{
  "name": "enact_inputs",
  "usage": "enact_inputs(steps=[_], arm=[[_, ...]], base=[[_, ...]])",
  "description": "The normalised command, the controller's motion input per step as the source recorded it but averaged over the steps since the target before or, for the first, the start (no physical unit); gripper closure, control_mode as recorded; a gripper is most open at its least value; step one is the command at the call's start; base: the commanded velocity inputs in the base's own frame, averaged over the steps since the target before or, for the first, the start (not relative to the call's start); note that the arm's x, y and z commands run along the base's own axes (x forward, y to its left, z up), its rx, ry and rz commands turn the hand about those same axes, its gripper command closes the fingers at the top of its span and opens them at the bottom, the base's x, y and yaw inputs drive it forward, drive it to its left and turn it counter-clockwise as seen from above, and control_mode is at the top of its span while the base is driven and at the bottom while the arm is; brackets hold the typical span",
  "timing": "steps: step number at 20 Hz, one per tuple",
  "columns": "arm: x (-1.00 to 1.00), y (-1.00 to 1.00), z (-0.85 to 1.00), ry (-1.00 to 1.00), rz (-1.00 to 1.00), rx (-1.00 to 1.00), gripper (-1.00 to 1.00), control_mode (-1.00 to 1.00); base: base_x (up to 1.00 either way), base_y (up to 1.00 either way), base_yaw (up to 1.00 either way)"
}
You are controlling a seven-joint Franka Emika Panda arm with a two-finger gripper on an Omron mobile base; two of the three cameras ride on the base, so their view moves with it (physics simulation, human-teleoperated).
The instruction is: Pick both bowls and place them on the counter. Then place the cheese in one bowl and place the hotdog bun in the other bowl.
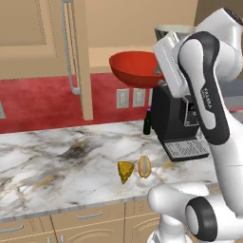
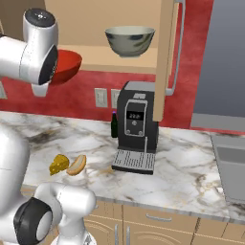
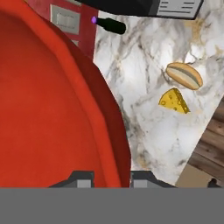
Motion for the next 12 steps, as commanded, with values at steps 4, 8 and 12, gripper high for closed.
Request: enact_inputs(steps=[4, 8, 12], arm=[[-0.79, 0.00, -0.23, 0.13, 0.00, 0.00, 1.00, -1.00], [-0.63, 0.00, -0.38, 0.19, 0.00, 0.00, 1.00, -1.00], [-0.51, -0.04, -0.42, 0.18, 0.00, 0.00, 1.00, -1.00]], base=[[0.00, 0.00, 0.00], [0.00, 0.00, 0.00], [0.00, 0.00, 0.00]])
